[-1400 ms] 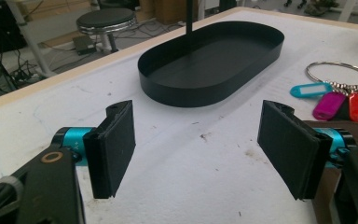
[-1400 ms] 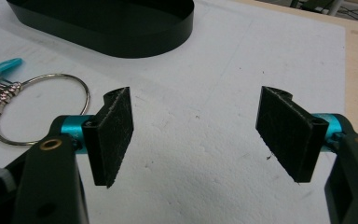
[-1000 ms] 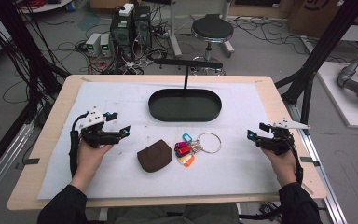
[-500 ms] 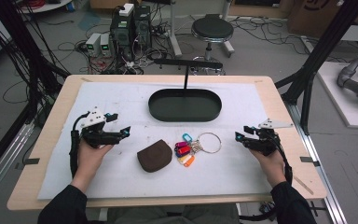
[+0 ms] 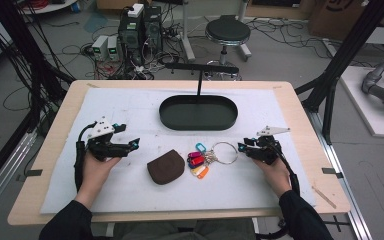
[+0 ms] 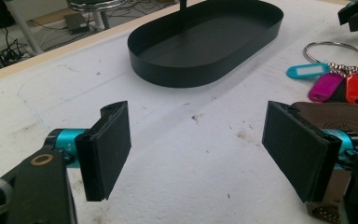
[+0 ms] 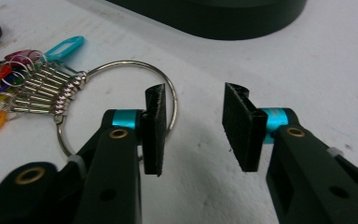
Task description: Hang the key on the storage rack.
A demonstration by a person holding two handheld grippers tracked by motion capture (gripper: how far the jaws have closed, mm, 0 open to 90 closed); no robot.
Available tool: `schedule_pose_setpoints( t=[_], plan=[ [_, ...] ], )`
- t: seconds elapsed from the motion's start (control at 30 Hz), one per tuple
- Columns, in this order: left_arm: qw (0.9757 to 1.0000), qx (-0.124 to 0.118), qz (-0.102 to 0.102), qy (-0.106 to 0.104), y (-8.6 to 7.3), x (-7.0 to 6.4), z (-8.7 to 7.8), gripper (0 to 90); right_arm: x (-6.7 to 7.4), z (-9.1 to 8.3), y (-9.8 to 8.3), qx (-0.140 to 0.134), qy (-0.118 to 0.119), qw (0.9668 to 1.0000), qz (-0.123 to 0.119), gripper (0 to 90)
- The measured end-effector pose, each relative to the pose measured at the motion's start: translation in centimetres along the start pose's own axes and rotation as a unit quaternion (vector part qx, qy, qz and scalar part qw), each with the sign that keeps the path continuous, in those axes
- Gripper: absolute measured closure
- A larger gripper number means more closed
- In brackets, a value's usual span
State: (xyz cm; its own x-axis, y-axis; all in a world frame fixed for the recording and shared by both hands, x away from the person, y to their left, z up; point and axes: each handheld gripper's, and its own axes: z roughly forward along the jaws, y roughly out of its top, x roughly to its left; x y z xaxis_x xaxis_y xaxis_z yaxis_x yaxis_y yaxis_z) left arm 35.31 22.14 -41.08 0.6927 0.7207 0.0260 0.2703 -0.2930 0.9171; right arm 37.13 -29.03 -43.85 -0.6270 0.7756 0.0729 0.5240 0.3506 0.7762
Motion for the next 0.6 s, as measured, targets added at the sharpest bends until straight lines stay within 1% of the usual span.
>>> schedule_pose_setpoints(
  t=[0.13,0.2,0.33,0.47,0.5,0.57,0.6],
  plan=[
    [1.0,0.002,-0.001,0.0,-0.1,0.1,-0.1,23.7,0.7,0.9,0.1,0.019,0.004,0.9997,-0.013,67.0],
    [1.0,0.002,-0.001,0.0,-0.1,0.1,-0.1,23.7,0.9,1.2,0.2,0.03,0.002,0.9993,-0.02,68.4],
    [1.0,0.003,0.001,-0.001,-0.1,0.0,-0.1,23.7,1.1,1.7,0.1,0.047,0.001,0.9987,-0.022,69.6],
    [1.0,0.003,0.0,0.0,-0.1,0.0,0.0,23.7,1.3,1.8,0.1,0.048,-0.005,0.9984,-0.03,70.3],
    [1.0,0.004,0.0,0.0,-0.1,0.0,0.0,23.7,1.4,1.8,0.1,0.049,-0.009,0.9981,-0.036,73.9],
    [1.0,0.005,0.002,0.0,-0.1,0.0,0.0,23.7,1.4,1.8,0.1,0.048,-0.009,0.998,-0.04,75.0],
    [1.0,0.005,0.001,0.001,-0.1,0.0,0.0,23.7,1.7,1.8,0.2,0.05,-0.012,0.9975,-0.049,79.1]
  ],
)
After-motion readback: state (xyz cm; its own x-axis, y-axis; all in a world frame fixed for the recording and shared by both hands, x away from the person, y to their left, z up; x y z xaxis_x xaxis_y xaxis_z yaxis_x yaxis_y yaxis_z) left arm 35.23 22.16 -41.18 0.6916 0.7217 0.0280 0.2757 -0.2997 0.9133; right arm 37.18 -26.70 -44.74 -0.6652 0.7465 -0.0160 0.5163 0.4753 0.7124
